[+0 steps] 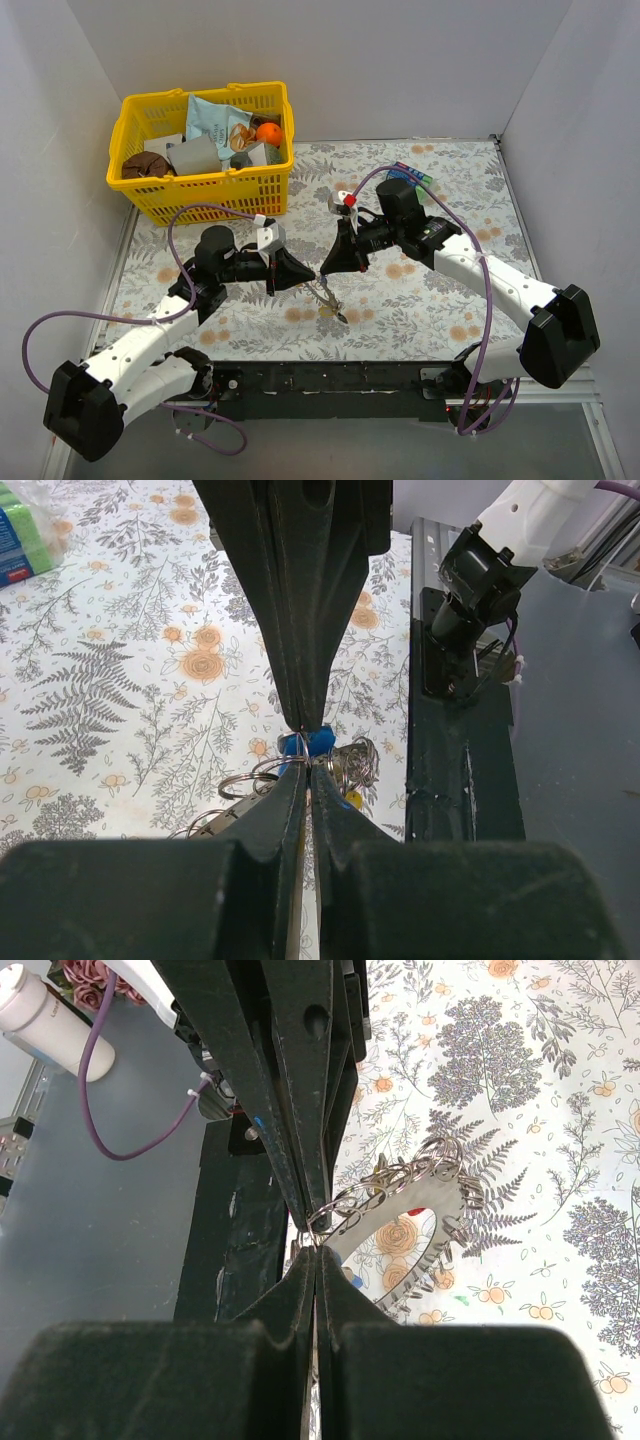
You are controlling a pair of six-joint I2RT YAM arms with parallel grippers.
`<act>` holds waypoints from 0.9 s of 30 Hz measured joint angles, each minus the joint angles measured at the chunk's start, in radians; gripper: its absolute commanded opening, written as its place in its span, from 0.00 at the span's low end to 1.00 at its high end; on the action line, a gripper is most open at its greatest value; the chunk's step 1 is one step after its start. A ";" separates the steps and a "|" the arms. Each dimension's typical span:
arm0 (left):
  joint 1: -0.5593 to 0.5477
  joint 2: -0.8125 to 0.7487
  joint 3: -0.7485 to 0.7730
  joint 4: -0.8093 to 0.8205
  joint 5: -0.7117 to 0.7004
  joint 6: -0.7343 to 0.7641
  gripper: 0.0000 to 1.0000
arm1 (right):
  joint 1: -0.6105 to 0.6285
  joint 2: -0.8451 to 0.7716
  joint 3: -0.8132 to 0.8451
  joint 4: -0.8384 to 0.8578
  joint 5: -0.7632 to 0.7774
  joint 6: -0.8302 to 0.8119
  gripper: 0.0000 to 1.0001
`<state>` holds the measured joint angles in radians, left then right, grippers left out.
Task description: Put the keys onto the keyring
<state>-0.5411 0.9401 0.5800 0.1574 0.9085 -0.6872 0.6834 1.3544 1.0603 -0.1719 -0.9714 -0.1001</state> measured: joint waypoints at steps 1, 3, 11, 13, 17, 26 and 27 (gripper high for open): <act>0.000 -0.003 0.000 0.000 -0.001 0.000 0.00 | 0.000 0.000 0.000 0.000 0.000 0.000 0.01; 0.000 -0.010 -0.001 0.000 -0.003 0.000 0.00 | 0.000 0.000 0.000 0.000 -0.001 0.000 0.01; -0.001 -0.042 -0.027 0.007 -0.014 0.000 0.00 | 0.000 0.000 -0.014 0.013 -0.004 -0.001 0.01; -0.001 -0.053 -0.031 0.010 -0.019 0.000 0.00 | 0.000 0.000 -0.019 0.018 -0.008 0.000 0.01; -0.003 -0.060 -0.034 0.016 -0.019 -0.002 0.00 | 0.000 0.000 -0.023 0.026 -0.020 0.000 0.01; -0.003 -0.061 -0.043 0.051 -0.012 -0.013 0.00 | -0.003 0.000 -0.029 0.030 -0.026 -0.002 0.35; -0.003 -0.061 -0.043 0.055 -0.010 -0.014 0.00 | -0.003 0.000 -0.031 0.029 -0.024 -0.003 0.43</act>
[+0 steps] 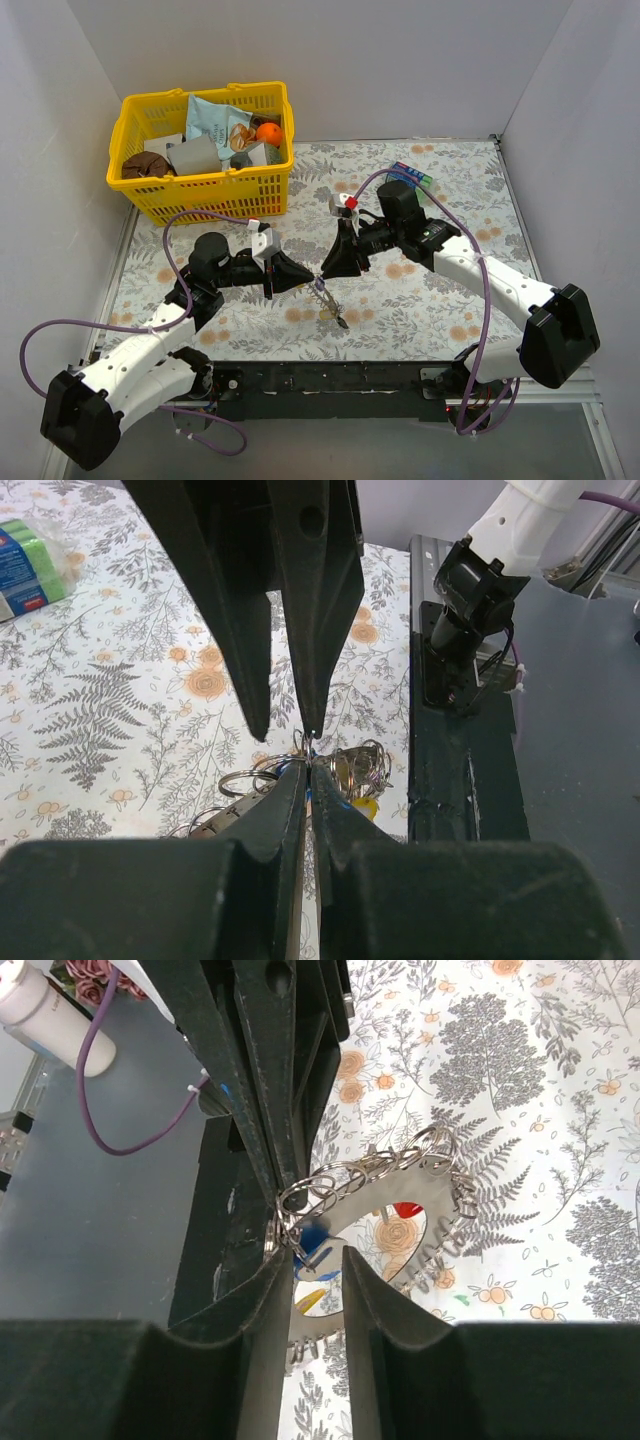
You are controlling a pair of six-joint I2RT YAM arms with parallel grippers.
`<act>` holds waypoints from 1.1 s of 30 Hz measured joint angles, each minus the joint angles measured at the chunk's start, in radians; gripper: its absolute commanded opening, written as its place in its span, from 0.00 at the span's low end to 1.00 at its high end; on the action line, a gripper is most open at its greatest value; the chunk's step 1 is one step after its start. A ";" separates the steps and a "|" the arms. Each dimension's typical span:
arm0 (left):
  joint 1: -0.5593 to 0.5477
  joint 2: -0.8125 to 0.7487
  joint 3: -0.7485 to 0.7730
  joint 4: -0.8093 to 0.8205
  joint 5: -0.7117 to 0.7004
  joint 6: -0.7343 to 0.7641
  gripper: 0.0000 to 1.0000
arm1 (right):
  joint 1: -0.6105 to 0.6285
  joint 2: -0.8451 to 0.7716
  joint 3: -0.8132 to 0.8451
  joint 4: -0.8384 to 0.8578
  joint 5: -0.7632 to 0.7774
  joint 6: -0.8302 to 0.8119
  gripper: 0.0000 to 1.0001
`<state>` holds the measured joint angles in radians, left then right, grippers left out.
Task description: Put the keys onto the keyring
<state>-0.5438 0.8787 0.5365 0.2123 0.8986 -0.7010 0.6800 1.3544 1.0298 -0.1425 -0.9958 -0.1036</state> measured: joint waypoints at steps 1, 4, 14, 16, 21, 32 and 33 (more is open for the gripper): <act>0.000 -0.001 0.000 0.004 0.001 -0.002 0.00 | 0.000 0.000 -0.001 0.001 0.003 -0.001 0.48; -0.001 -0.006 0.000 0.008 0.005 -0.003 0.00 | -0.003 -0.008 -0.011 0.008 0.024 -0.002 0.66; -0.002 -0.012 -0.007 0.059 0.016 -0.020 0.00 | -0.008 -0.144 -0.090 0.092 0.078 0.004 0.78; -0.002 -0.012 -0.007 0.072 0.022 -0.029 0.00 | -0.008 -0.155 -0.095 0.122 0.076 0.018 0.74; -0.002 -0.012 -0.007 0.104 0.034 -0.049 0.00 | -0.008 -0.156 -0.098 0.203 0.047 0.063 0.61; -0.002 -0.012 -0.007 0.137 0.042 -0.077 0.00 | 0.004 -0.101 -0.099 0.274 -0.018 0.128 0.44; -0.002 -0.012 -0.007 0.138 0.043 -0.079 0.00 | 0.006 -0.098 -0.099 0.273 -0.023 0.130 0.42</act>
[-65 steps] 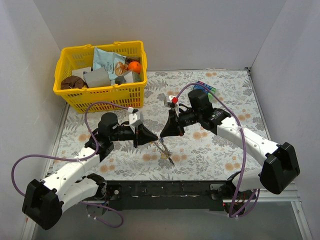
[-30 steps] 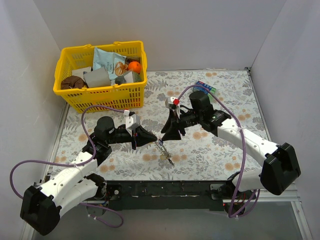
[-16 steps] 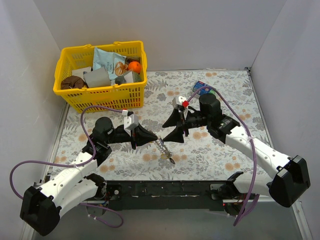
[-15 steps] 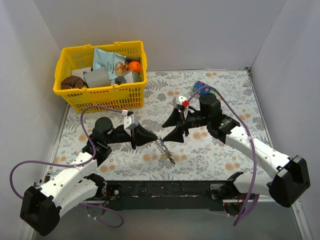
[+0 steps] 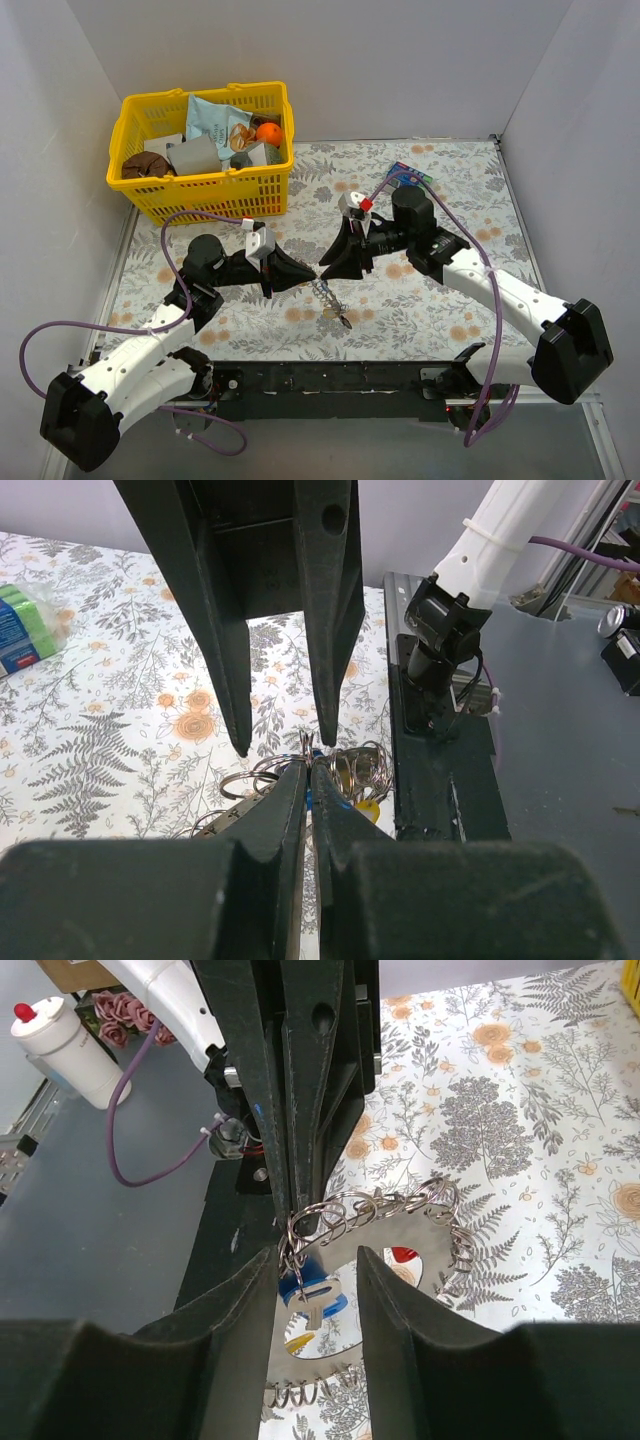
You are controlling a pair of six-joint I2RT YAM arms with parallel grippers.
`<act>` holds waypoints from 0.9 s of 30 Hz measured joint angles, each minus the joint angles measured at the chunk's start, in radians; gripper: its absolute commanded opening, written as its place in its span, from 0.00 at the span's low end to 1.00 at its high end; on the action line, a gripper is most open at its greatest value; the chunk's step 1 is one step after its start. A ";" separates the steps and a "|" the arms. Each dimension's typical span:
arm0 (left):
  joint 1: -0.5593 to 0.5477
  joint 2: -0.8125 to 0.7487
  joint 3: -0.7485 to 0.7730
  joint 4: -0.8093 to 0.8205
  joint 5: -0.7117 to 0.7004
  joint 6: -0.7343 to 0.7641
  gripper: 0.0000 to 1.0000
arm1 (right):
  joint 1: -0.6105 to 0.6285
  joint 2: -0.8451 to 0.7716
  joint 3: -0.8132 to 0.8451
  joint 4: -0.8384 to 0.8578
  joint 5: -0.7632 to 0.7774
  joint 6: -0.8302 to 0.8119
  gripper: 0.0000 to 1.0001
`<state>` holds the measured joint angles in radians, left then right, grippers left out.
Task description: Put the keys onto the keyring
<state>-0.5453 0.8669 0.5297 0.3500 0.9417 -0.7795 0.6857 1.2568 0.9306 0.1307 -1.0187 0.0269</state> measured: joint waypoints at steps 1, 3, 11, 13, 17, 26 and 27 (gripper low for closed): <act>0.000 0.000 0.000 0.002 0.001 -0.002 0.00 | 0.002 0.001 -0.002 0.002 -0.003 0.002 0.41; 0.000 0.000 0.000 0.003 0.002 -0.004 0.00 | 0.003 0.002 -0.008 0.004 -0.007 0.005 0.32; 0.000 0.002 0.000 0.008 0.002 -0.009 0.00 | 0.006 0.018 -0.011 0.016 -0.038 0.023 0.01; 0.000 0.002 0.000 0.000 0.000 -0.009 0.05 | 0.006 0.023 -0.011 0.018 -0.040 0.022 0.01; 0.000 0.002 0.003 -0.044 -0.010 0.015 0.53 | 0.006 0.030 -0.010 -0.016 -0.024 0.000 0.01; -0.001 -0.076 0.074 -0.304 -0.152 0.134 0.81 | 0.007 0.065 0.013 -0.267 0.105 -0.106 0.01; -0.001 -0.085 0.076 -0.319 -0.161 0.146 0.81 | 0.008 0.068 0.018 -0.290 0.119 -0.115 0.01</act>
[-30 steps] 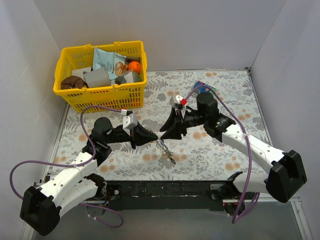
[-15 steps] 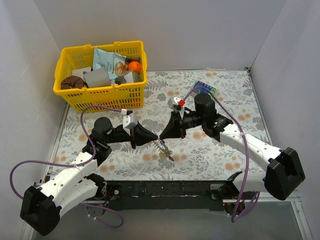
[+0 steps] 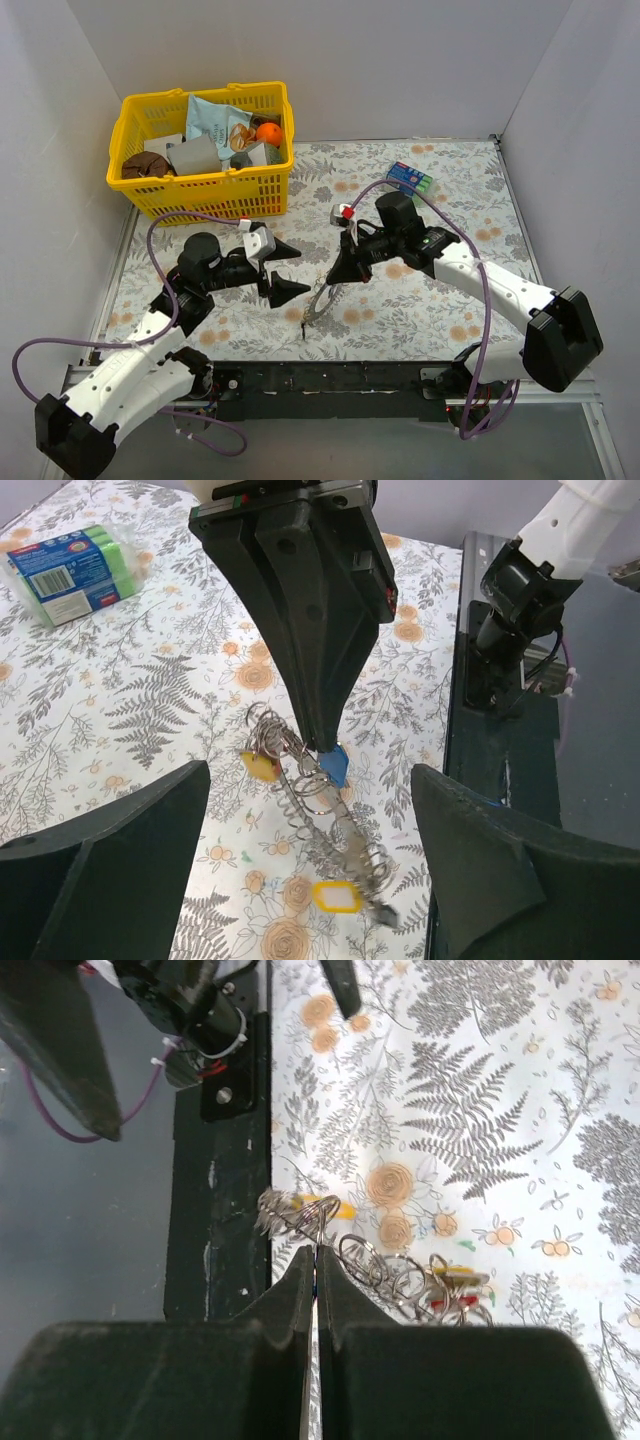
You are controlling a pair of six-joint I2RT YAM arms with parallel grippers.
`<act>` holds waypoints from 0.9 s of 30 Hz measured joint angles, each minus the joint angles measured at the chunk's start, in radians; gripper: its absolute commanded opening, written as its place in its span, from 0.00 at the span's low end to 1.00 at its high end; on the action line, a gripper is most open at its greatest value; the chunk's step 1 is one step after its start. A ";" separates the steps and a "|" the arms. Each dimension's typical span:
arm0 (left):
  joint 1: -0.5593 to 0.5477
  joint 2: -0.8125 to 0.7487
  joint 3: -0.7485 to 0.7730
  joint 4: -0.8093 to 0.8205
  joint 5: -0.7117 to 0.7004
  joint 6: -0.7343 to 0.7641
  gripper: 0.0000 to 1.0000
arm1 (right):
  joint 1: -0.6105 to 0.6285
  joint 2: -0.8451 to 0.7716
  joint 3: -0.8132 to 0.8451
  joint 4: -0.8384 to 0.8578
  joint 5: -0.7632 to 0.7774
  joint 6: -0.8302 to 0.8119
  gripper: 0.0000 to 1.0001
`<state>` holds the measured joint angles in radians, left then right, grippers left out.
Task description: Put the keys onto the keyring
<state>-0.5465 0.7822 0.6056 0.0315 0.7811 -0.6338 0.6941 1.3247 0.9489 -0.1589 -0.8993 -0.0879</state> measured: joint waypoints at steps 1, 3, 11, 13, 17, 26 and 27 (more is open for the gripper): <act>0.000 -0.006 0.005 -0.024 -0.009 0.016 0.81 | 0.000 0.005 0.011 -0.032 0.021 -0.013 0.01; 0.000 0.001 0.019 -0.053 -0.015 0.036 0.80 | 0.000 0.014 0.031 -0.081 0.054 -0.032 0.01; 0.000 0.147 0.062 -0.109 -0.003 0.087 0.78 | 0.000 0.003 -0.011 -0.187 0.158 -0.048 0.01; 0.000 0.179 0.062 -0.110 0.001 0.087 0.78 | 0.000 -0.021 -0.056 -0.193 0.175 -0.042 0.01; -0.002 0.212 0.061 -0.075 0.032 0.069 0.74 | 0.001 -0.072 -0.156 -0.212 0.202 -0.006 0.01; -0.114 0.370 0.061 0.047 0.081 0.030 0.65 | 0.002 -0.087 -0.194 -0.273 0.280 0.029 0.01; -0.129 0.386 0.060 0.058 0.081 0.026 0.64 | 0.002 -0.085 -0.193 -0.278 0.283 0.028 0.01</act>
<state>-0.6758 1.1679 0.6659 0.0898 0.8623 -0.6075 0.6960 1.2400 0.7559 -0.4370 -0.6159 -0.0597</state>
